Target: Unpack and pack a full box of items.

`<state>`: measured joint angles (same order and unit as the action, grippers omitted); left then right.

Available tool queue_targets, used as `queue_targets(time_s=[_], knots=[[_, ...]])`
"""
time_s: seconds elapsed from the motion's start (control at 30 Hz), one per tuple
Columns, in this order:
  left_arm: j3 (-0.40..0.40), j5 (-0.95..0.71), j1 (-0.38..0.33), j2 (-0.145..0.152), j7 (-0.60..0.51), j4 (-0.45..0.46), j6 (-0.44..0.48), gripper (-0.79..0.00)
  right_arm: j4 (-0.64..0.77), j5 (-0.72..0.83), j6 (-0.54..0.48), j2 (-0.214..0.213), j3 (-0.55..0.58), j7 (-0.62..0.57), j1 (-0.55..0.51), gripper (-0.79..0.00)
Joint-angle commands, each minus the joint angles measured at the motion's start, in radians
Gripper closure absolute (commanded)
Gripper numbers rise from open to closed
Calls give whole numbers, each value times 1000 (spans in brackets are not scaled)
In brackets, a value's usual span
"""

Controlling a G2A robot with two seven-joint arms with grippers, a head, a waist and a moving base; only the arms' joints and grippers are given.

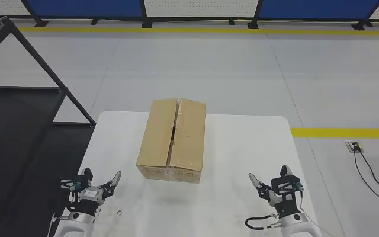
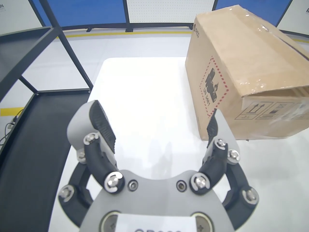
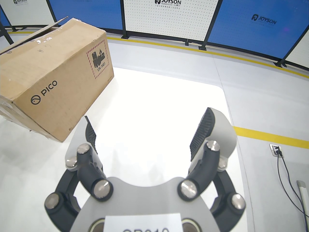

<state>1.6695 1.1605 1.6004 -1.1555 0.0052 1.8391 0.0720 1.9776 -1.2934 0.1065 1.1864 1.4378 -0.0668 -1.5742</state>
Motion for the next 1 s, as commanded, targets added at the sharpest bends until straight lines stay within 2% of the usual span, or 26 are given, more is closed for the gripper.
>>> queue_targets(time_s=[0.0, 0.2, 0.47, 0.97], knots=[[-7, 5, -16, -2, 8, -11, -9, -785, -15, 44, 10, 4, -12, 11, 20, -785], [-74, 38, -125, -9, -20, -95, -45, -785, -34, 101, 15, 14, -25, 61, 33, -785], [-204, 117, -289, -21, -45, -243, 5, -785, -61, 138, 1, 18, 10, 87, 15, -785], [-311, 129, -309, -39, -53, -222, 22, -785, -62, 142, -51, 20, 57, 90, 13, -785]])
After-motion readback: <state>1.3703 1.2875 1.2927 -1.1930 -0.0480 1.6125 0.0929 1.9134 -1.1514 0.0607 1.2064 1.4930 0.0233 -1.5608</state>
